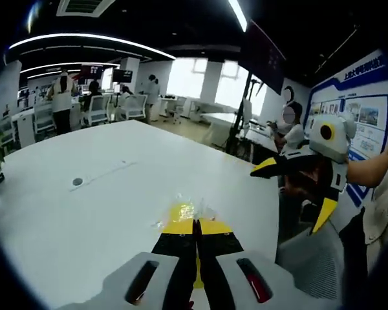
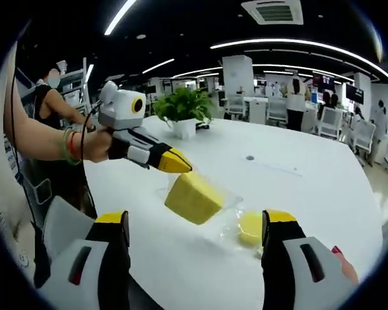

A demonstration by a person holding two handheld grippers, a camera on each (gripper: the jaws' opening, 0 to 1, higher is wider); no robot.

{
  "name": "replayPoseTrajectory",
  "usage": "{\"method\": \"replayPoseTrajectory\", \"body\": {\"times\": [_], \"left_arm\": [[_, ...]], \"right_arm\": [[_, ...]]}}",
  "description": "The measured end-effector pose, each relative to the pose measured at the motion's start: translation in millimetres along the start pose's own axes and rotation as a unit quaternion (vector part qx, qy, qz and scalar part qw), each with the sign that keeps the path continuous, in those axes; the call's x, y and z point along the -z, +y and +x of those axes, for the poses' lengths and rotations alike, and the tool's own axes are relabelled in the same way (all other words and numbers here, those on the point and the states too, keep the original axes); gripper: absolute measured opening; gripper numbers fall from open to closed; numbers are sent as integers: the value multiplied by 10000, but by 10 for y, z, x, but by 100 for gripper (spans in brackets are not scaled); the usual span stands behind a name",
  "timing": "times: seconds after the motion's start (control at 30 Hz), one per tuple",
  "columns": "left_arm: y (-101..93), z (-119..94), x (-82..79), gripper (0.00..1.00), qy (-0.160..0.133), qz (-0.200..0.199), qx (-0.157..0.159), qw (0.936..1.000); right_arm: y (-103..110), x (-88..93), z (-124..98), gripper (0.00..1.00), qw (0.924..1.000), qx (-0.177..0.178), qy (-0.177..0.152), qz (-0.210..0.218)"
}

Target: Compare the silicone blocks by pressing each to a similar depth, holding the contact briefly, and releasing to observe deformation and rebound differences across the visible hardness samples.

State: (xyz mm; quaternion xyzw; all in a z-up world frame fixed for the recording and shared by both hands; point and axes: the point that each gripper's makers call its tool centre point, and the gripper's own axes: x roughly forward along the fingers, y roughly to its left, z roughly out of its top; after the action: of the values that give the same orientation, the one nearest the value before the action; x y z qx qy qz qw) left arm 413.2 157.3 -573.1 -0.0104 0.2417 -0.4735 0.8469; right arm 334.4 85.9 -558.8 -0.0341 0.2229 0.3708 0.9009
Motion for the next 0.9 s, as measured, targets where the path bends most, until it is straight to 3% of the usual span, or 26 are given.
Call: {"method": "replayPoseTrajectory", "body": {"times": [0.3, 0.47, 0.73, 0.9], "left_arm": [[136, 118, 229, 0, 199, -270, 50, 9994], [244, 129, 222, 0, 154, -364, 31, 9992], [590, 122, 189, 0, 120, -364, -208, 9990], [841, 101, 243, 0, -23, -911, -346, 9952]], "right_arm": [[-39, 204, -181, 76, 9993, 239, 175, 215], [-55, 281, -211, 75, 9986, 312, 293, 303], [-87, 299, -225, 73, 9979, 369, 380, 361], [-89, 414, -164, 72, 9968, 361, 525, 489]]}}
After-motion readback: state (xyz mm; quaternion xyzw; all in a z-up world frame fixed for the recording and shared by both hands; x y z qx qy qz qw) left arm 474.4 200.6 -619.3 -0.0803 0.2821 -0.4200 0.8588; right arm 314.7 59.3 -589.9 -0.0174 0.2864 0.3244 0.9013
